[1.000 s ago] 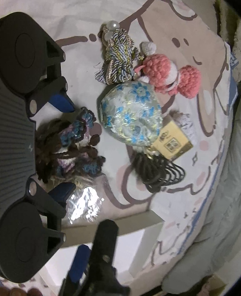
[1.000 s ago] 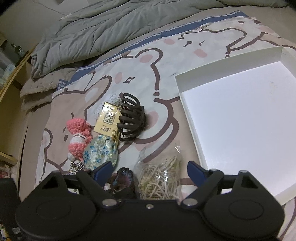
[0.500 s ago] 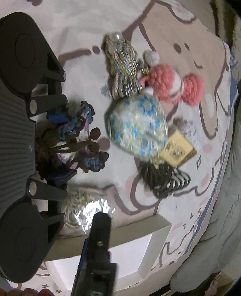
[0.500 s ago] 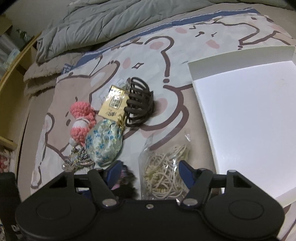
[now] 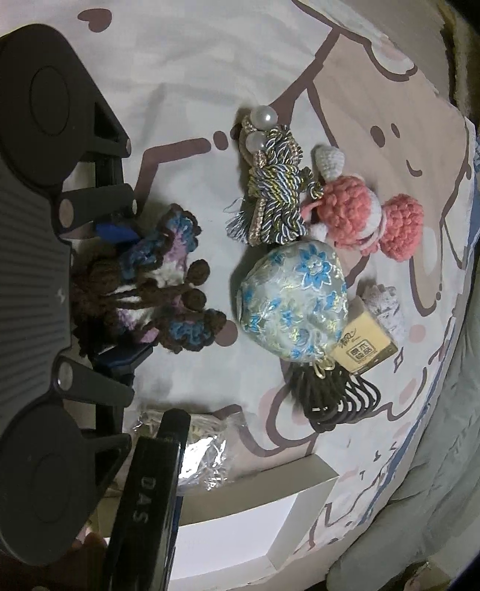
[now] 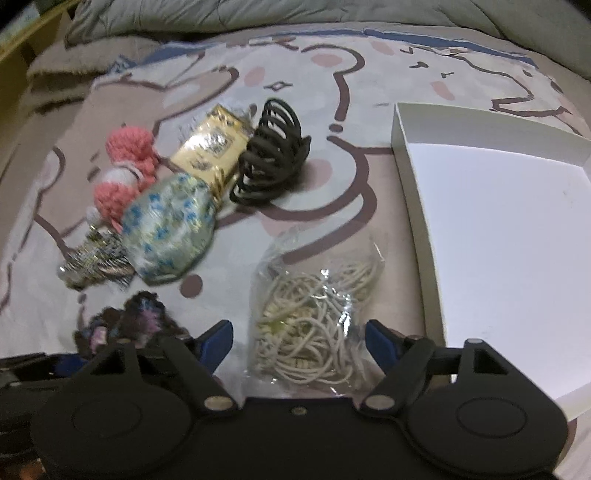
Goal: Organize objects
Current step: 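Grasp the dark crocheted flowers with left tool while right tool grasps the rubber-band bag, then lift the crocheted flowers and rubber-band bag, carrying both toward the white box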
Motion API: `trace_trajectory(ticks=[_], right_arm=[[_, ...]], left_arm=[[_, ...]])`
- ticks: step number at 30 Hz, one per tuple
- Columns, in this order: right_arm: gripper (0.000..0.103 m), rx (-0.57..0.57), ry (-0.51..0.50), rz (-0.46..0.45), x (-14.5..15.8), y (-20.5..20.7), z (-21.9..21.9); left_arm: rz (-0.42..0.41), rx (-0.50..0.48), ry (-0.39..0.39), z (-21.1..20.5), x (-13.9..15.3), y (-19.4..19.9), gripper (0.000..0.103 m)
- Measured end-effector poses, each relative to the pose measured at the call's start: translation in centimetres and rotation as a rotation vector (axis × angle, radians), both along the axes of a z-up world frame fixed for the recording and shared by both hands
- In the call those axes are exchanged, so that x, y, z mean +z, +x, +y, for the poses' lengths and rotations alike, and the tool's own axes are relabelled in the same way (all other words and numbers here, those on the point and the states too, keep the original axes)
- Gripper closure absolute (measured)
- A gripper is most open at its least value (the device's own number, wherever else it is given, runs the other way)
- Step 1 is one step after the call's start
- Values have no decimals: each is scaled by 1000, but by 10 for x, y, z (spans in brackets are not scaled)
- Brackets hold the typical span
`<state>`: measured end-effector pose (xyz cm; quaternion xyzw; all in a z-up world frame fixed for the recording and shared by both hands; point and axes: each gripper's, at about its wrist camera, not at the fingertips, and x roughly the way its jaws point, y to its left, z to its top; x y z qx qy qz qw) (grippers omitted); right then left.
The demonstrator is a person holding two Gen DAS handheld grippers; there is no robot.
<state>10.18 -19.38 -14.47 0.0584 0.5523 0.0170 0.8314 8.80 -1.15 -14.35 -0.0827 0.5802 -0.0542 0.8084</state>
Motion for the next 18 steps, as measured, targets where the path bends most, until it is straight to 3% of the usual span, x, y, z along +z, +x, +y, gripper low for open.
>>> trace_trajectory(ticks=[4, 10, 18], right_arm=[[33, 19, -11, 19, -7, 1, -1], [46, 70, 1, -10, 0, 3, -2], [47, 89, 34, -144, 35, -3, -11]], left_arm=[[40, -18, -16, -2, -4, 0, 48], [9, -19, -35, 0, 4, 3, 55], [-110, -7, -48, -3, 38, 0, 55]])
